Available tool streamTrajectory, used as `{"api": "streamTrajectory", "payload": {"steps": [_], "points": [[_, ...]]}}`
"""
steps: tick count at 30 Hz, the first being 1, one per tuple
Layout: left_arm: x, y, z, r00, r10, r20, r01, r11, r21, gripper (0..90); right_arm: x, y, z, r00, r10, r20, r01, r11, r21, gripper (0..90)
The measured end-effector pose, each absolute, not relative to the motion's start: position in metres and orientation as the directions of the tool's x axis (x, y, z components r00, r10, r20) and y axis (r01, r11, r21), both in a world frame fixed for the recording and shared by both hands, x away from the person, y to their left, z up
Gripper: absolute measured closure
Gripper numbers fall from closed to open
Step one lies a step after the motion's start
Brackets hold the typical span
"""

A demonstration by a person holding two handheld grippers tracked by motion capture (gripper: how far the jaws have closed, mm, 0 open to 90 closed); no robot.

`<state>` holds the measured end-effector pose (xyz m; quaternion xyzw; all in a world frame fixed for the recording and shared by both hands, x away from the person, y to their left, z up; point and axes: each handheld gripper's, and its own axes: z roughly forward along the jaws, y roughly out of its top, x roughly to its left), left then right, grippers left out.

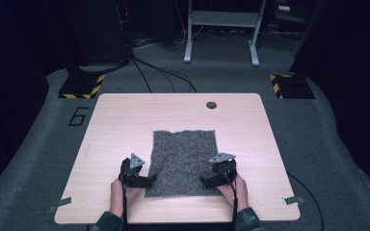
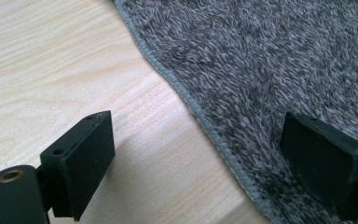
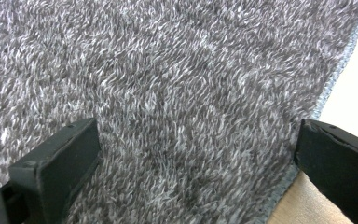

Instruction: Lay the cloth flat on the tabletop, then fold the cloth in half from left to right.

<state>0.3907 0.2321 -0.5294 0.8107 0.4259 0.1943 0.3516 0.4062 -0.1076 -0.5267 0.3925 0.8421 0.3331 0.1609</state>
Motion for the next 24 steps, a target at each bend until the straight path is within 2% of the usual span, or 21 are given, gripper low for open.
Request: {"api": "streamTrajectory", "payload": {"steps": [16,24], "points": [[0.398,0.239,-0.525,0.557,0.829,-0.050,0.583,-0.347,0.735,7.0,0.408,-0.108,-0.522,-0.657,0.754,-0.001,0.537,0.469,0.701,0.0],[0.422,0.244,-0.492,0.569,0.822,-0.030,0.553,-0.355,0.754,7.9,0.396,-0.087,-0.495,-0.709,0.705,0.015,0.486,0.473,0.735,0.0]]}}
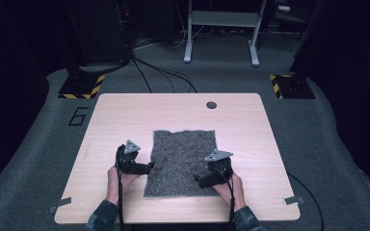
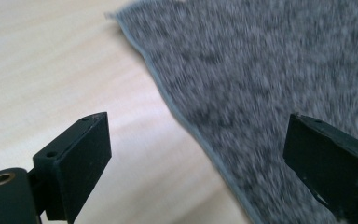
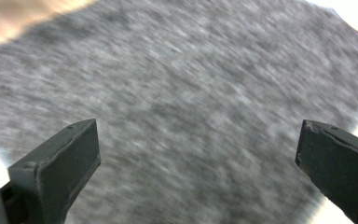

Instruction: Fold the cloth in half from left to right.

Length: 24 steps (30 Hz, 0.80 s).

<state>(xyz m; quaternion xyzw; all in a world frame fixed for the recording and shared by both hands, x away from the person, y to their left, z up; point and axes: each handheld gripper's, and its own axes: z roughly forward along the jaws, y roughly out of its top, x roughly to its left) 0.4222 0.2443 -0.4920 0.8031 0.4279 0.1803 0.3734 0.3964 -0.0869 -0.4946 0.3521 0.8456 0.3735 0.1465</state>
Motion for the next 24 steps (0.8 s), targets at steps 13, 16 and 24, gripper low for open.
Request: {"api": "streamTrajectory", "payload": {"steps": [13,16,24], "points": [[0.504,0.246,-0.481,0.549,0.834,-0.058,0.594,-0.340,0.729,10.3,0.375,-0.004,-0.486,-0.834,0.552,0.003,0.376,0.564,0.735,0.0],[0.518,0.245,-0.485,0.527,0.846,-0.081,0.620,-0.317,0.718,11.9,0.371,0.014,-0.489,-0.855,0.518,0.012,0.361,0.579,0.731,0.0],[0.546,0.241,-0.495,0.524,0.847,-0.089,0.644,-0.326,0.692,14.4,0.362,0.051,-0.502,-0.893,0.449,0.017,0.325,0.619,0.715,5.7]]}}
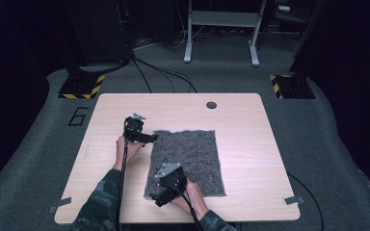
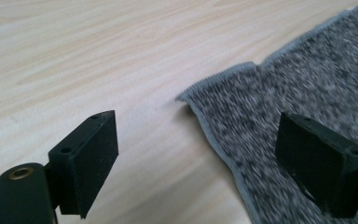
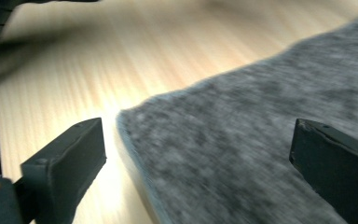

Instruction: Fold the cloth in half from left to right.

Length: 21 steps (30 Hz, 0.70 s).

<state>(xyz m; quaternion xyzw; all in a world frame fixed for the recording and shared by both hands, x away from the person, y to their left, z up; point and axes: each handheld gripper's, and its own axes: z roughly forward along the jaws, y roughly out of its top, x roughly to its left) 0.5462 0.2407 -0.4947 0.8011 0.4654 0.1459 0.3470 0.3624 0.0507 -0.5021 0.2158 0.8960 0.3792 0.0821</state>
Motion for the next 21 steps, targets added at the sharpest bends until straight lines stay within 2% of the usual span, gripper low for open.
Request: {"api": "streamTrajectory", "payload": {"steps": [1,2,3,5,8,13,17,19,20,21], "points": [[0.553,0.239,-0.497,0.524,0.846,-0.096,0.651,-0.325,0.686,15.1,0.360,0.060,-0.504,-0.902,0.432,0.012,0.312,0.632,0.710,11.8],[0.553,0.239,-0.497,0.524,0.846,-0.096,0.651,-0.325,0.686,15.3,0.360,0.060,-0.504,-0.902,0.432,0.012,0.312,0.632,0.710,11.8],[0.556,0.238,-0.498,0.518,0.849,-0.103,0.657,-0.318,0.683,16.2,0.356,0.069,-0.506,-0.905,0.425,0.003,0.303,0.641,0.705,18.2],[0.560,0.237,-0.500,0.514,0.853,-0.096,0.653,-0.316,0.688,16.9,0.355,0.073,-0.506,-0.911,0.412,0.000,0.295,0.654,0.696,20.9],[0.568,0.237,-0.505,0.501,0.856,-0.129,0.680,-0.297,0.670,18.9,0.349,0.083,-0.507,-0.920,0.391,-0.031,0.261,0.672,0.693,32.2],[0.575,0.236,-0.511,0.496,0.859,-0.122,0.686,-0.302,0.663,26.5,0.342,0.093,-0.512,-0.916,0.398,-0.061,0.253,0.687,0.681,51.1],[0.576,0.233,-0.511,0.511,0.854,-0.097,0.670,-0.325,0.667,31.5,0.342,0.094,-0.514,-0.914,0.399,-0.074,0.247,0.692,0.678,58.1],[0.575,0.230,-0.511,0.524,0.848,-0.083,0.659,-0.341,0.670,37.7,0.341,0.093,-0.514,-0.912,0.403,-0.079,0.249,0.696,0.674,62.4],[0.574,0.226,-0.511,0.535,0.842,-0.067,0.650,-0.359,0.669,45.1,0.341,0.093,-0.514,-0.909,0.409,-0.077,0.252,0.689,0.679,66.3],[0.574,0.226,-0.511,0.535,0.842,-0.067,0.650,-0.359,0.669,48.6,0.341,0.093,-0.514,-0.909,0.409,-0.077,0.252,0.689,0.679,66.3]]}}
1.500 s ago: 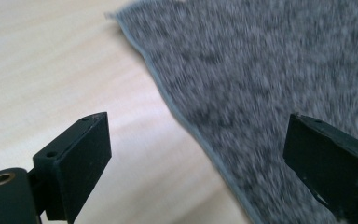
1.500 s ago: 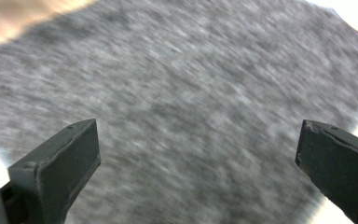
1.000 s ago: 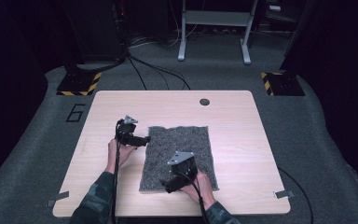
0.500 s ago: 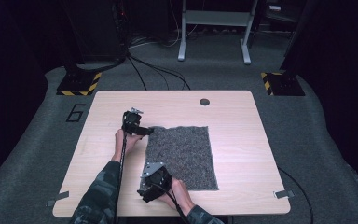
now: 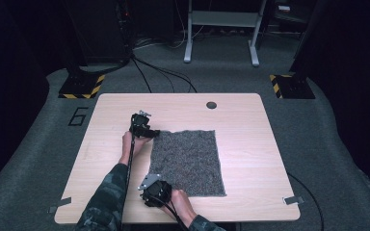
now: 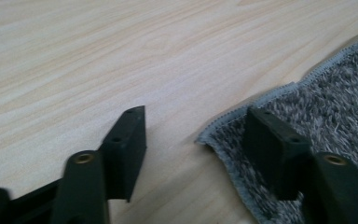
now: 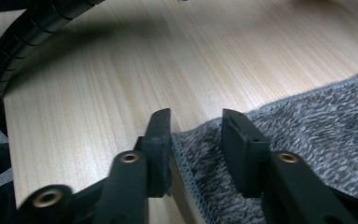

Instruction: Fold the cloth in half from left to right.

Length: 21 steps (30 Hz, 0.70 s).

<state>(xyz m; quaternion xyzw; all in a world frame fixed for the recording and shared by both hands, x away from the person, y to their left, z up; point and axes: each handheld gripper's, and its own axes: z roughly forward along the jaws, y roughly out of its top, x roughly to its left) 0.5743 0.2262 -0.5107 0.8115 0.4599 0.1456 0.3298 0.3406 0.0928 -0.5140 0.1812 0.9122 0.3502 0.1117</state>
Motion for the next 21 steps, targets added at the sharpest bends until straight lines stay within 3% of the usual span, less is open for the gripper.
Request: {"api": "streamTrajectory", "payload": {"steps": [4,10,21], "points": [[0.573,0.219,-0.509,0.571,0.820,-0.030,0.629,-0.414,0.659,58.8,0.340,0.093,-0.515,-0.910,0.406,-0.088,0.246,0.696,0.675,74.3],[0.570,0.214,-0.509,0.593,0.805,-0.011,0.605,-0.436,0.666,83.3,0.340,0.093,-0.517,-0.905,0.414,-0.102,0.238,0.689,0.685,85.4],[0.566,0.211,-0.498,0.586,0.810,0.021,0.576,-0.435,0.692,87.4,0.337,0.088,-0.508,-0.898,0.432,-0.089,0.245,0.655,0.715,86.6]]}}
